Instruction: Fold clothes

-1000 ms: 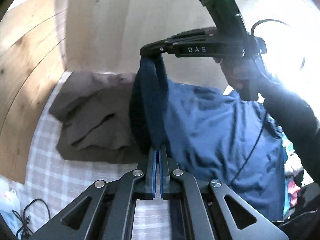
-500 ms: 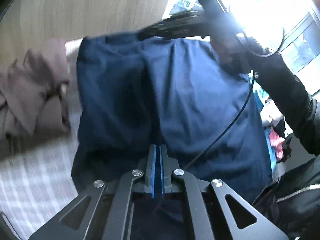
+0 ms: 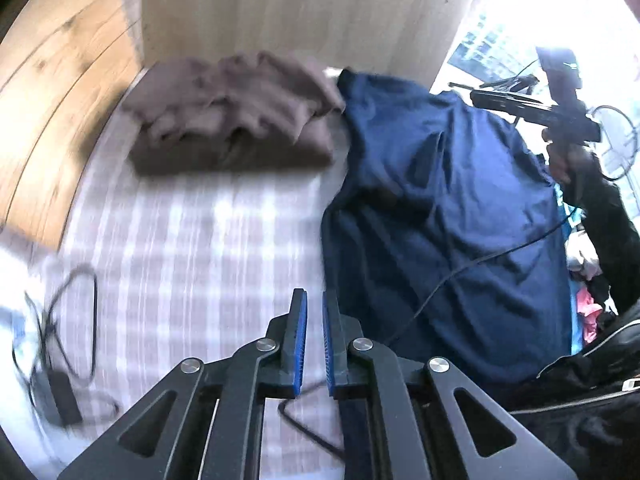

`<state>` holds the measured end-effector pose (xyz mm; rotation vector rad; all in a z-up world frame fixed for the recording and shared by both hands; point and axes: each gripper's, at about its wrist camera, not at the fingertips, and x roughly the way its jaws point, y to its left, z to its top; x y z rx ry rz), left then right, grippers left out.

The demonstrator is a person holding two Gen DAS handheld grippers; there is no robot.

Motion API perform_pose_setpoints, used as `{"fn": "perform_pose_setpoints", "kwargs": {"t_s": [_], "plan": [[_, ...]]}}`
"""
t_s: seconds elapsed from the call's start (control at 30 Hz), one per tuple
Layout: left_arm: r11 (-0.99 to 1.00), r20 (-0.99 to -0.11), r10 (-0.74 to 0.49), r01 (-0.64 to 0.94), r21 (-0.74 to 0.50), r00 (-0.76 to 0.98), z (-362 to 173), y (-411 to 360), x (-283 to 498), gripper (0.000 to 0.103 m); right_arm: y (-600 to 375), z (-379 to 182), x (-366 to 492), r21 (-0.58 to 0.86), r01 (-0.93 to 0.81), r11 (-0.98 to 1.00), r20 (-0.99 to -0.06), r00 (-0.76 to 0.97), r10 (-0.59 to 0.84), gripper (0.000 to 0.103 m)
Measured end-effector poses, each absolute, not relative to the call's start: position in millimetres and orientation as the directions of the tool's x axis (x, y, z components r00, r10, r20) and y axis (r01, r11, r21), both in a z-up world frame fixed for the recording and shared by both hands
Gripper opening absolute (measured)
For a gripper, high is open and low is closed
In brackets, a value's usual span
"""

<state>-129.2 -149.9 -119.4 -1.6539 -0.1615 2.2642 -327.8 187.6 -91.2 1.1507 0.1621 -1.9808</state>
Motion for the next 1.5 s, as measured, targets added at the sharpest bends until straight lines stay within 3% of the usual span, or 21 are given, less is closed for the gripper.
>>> {"fn": "perform_pose_setpoints", "kwargs": {"t_s": [0.23,0.27,0.63,0.83,0.97,1.07,1.13,1.2,1.5], "plan": [[-0.958,-0.922,0.285,-0.095,-0.269,-0.264,-132.0,-167.5,-59.6,0.006,74.7,-141.3,-275.5,0.095,0.854,-0.512,-0.865,-0.183,-0.467,0.035],[-0.960,-0.924,0.281,-0.085,-0.268,-0.258,-135.4,-166.5,-47.1,0.010,62.5,-148.9,-272.6,0.061,0.868,-0.492,-0.879,-0.186,-0.438,0.035],[-0.973,-0.949,0.230,-0.040,-0.227,-0.215,-173.4,-147.5,58.7,0.013,11.3,-191.1,-256.7,-0.188,0.902,-0.387,-0.934,-0.287,-0.215,0.035],[-0.974,-0.950,0.226,-0.078,-0.214,-0.217,-189.1,-136.3,61.3,0.013,18.9,-194.9,-260.4,-0.163,0.874,-0.459,-0.934,-0.286,-0.213,0.035],[-0.973,-0.944,0.229,-0.079,-0.217,-0.238,-187.6,-141.4,64.4,0.005,20.1,-196.6,-262.4,-0.145,0.857,-0.495,-0.933,-0.285,-0.220,0.034],[-0.971,-0.937,0.238,-0.078,-0.225,-0.255,-185.0,-147.5,68.9,0.005,17.9,-197.3,-261.4,-0.143,0.848,-0.510,-0.931,-0.291,-0.223,0.030],[-0.970,-0.933,0.243,-0.078,-0.231,-0.265,-183.3,-151.6,71.9,0.004,16.0,-196.9,-261.4,-0.144,0.839,-0.524,-0.926,-0.300,-0.227,0.015],[-0.969,-0.928,0.248,-0.076,-0.236,-0.278,-179.8,-158.2,74.2,0.004,14.5,-194.1,-261.4,-0.146,0.829,-0.540,-0.919,-0.316,-0.237,0.007],[-0.957,-0.912,0.286,-0.041,-0.287,-0.295,-179.4,-185.8,85.3,0.004,-5.5,-192.7,-266.1,-0.090,0.792,-0.604,-0.910,-0.311,-0.273,0.006]]}}
